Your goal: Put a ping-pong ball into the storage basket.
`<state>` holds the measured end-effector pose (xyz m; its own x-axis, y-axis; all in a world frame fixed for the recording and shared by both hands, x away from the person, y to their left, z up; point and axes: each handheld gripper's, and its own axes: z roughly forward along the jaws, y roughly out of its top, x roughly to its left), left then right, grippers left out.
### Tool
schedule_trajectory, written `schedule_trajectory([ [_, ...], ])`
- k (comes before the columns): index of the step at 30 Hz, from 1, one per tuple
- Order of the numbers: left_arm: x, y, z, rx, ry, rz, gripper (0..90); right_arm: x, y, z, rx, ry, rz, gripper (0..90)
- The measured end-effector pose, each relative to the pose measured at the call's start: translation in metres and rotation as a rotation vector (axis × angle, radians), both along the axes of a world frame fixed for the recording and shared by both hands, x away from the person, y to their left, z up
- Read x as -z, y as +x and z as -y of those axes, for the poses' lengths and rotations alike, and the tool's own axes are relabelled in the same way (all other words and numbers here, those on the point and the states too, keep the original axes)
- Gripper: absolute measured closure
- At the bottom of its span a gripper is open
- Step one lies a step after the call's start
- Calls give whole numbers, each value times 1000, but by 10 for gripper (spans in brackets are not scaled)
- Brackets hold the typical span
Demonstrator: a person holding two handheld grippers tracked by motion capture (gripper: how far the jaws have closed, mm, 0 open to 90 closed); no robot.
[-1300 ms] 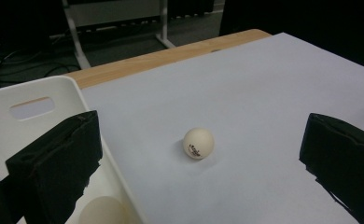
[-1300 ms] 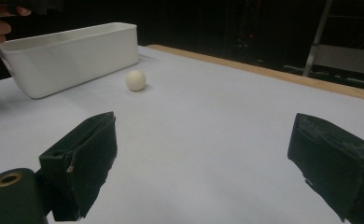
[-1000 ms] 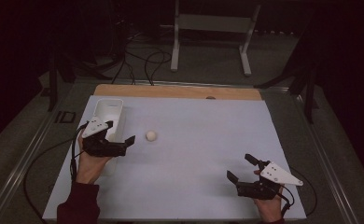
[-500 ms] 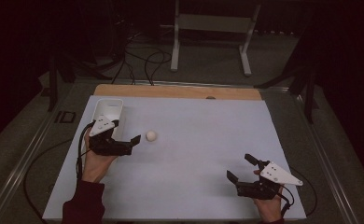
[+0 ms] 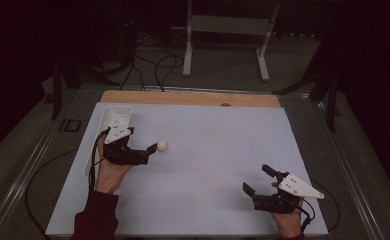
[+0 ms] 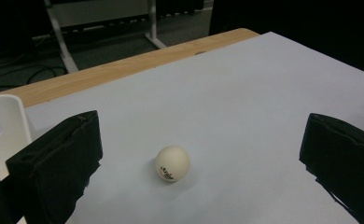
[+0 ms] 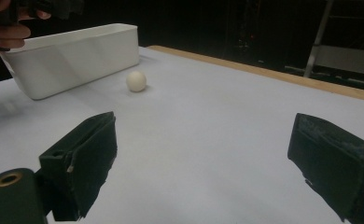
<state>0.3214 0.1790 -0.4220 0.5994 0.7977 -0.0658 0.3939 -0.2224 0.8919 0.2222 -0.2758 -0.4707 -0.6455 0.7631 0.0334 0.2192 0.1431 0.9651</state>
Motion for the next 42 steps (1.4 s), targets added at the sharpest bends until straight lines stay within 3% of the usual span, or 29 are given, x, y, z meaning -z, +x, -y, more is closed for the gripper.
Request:
schedule_trajectory([
  [42, 5, 11, 34, 21, 9, -1, 0, -1, 0, 0, 0, 6, 1, 74],
])
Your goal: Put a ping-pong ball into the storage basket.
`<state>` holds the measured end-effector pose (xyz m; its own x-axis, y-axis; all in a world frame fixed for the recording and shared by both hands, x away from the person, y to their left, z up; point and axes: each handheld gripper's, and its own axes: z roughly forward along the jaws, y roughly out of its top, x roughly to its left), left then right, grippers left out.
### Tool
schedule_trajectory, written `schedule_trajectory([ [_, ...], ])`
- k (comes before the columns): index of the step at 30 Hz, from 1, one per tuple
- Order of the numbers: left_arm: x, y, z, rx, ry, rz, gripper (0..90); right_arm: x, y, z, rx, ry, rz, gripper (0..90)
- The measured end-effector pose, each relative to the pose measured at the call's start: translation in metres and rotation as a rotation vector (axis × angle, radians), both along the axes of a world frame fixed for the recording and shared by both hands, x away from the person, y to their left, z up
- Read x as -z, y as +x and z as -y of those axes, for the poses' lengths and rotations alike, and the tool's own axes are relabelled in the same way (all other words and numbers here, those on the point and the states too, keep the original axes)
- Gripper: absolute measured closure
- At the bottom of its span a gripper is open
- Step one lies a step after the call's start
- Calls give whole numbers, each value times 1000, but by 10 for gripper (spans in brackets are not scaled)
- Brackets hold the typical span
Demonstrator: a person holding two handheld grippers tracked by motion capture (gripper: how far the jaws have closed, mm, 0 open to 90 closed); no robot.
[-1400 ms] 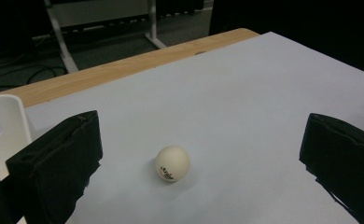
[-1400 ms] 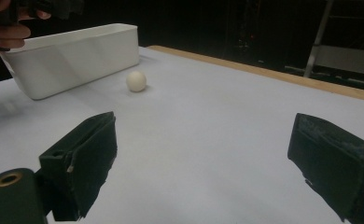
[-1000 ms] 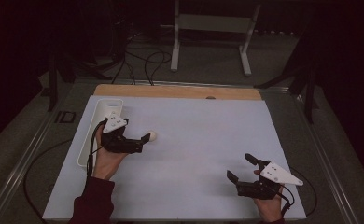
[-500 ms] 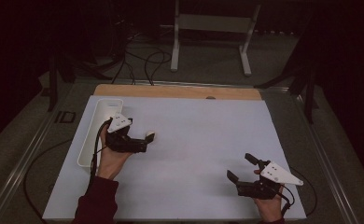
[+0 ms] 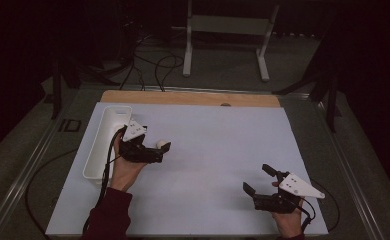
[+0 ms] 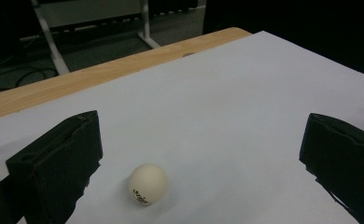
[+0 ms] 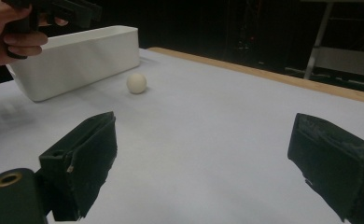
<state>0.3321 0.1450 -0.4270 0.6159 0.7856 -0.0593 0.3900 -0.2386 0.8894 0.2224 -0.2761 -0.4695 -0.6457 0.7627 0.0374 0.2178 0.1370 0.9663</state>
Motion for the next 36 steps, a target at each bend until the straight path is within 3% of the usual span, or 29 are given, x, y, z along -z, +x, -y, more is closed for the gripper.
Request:
schedule_trajectory([
  [13, 5, 6, 8, 2, 9, -9, 0, 0, 1, 0, -2, 0, 1, 74],
  [36, 12, 13, 13, 1, -15, -17, 0, 0, 1, 1, 2, 3, 5, 74],
])
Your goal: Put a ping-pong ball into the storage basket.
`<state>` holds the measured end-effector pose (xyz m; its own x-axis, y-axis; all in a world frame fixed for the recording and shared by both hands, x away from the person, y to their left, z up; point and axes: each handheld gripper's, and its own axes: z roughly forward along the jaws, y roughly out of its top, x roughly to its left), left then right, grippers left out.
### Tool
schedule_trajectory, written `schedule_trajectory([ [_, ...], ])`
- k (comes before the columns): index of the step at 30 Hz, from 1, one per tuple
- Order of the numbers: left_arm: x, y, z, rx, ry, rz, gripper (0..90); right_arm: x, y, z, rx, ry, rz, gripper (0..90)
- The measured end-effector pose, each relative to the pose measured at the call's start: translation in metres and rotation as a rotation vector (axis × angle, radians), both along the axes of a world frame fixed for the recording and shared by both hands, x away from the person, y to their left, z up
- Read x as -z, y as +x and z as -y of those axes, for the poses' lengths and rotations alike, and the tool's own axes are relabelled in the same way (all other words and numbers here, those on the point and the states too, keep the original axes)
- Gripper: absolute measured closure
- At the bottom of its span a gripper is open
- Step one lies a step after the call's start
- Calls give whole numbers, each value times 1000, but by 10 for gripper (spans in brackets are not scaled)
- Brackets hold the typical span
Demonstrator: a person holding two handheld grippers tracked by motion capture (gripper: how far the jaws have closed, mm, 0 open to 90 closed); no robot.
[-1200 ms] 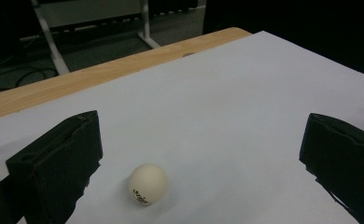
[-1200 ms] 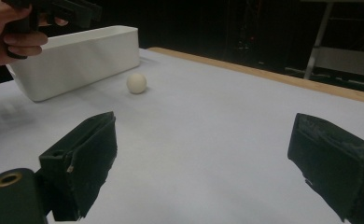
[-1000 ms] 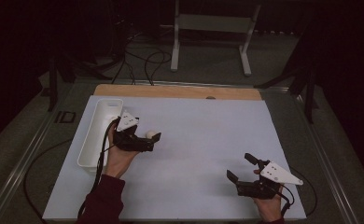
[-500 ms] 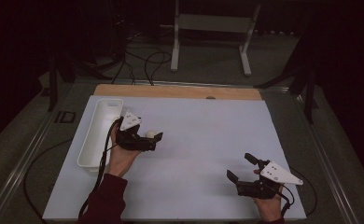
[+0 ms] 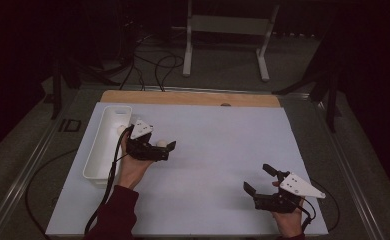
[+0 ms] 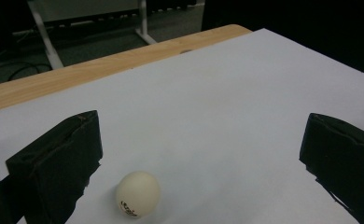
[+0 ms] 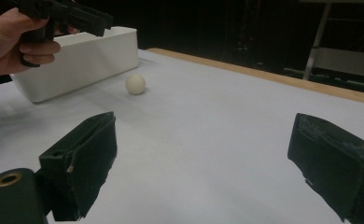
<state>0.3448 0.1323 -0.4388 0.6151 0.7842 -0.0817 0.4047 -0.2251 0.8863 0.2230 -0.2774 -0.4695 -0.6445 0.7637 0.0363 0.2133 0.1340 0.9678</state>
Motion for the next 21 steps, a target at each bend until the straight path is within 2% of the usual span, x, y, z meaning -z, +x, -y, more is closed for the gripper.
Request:
schedule_trajectory([
  [21, 10, 5, 7, 1, 12, -3, 0, 0, 0, 0, -1, 2, -2, 74],
])
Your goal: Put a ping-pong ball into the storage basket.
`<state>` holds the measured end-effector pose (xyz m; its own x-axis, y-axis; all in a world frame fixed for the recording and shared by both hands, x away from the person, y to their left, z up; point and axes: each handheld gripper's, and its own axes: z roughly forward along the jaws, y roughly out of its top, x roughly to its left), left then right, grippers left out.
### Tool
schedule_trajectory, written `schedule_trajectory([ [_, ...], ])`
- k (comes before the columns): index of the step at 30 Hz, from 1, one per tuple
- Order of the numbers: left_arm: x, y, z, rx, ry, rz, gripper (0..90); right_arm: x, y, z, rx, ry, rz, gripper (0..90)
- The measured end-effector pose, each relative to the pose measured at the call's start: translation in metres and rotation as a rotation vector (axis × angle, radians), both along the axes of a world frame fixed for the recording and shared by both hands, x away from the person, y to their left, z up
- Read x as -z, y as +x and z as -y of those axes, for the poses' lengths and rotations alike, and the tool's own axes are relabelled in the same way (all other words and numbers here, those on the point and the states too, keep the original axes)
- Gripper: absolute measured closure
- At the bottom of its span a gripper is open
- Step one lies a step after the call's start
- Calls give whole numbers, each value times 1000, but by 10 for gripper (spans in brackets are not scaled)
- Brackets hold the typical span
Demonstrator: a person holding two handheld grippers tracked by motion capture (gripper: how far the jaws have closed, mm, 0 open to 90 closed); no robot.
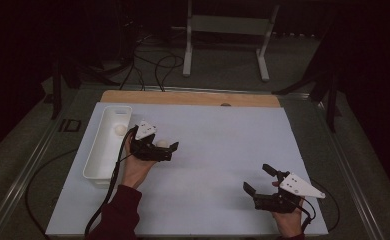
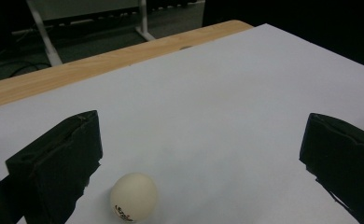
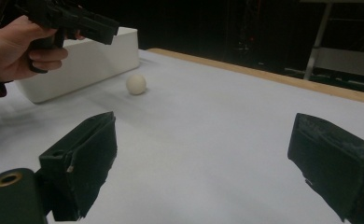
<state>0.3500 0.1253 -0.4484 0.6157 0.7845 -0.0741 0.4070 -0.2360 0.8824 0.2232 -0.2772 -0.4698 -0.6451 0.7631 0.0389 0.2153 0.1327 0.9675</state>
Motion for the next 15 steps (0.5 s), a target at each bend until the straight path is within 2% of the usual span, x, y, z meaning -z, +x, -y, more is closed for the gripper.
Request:
schedule_trajectory([
  [3, 0, 1, -1, -9, -12, -4, 0, 0, 0, 0, 2, 3, 3, 74],
  [8, 0, 1, 0, -12, -1, 8, 0, -1, -1, 0, 2, -4, 6, 74],
  [15, 5, 3, 1, -19, 14, -7, 0, 0, 0, -1, 3, -9, 3, 74],
])
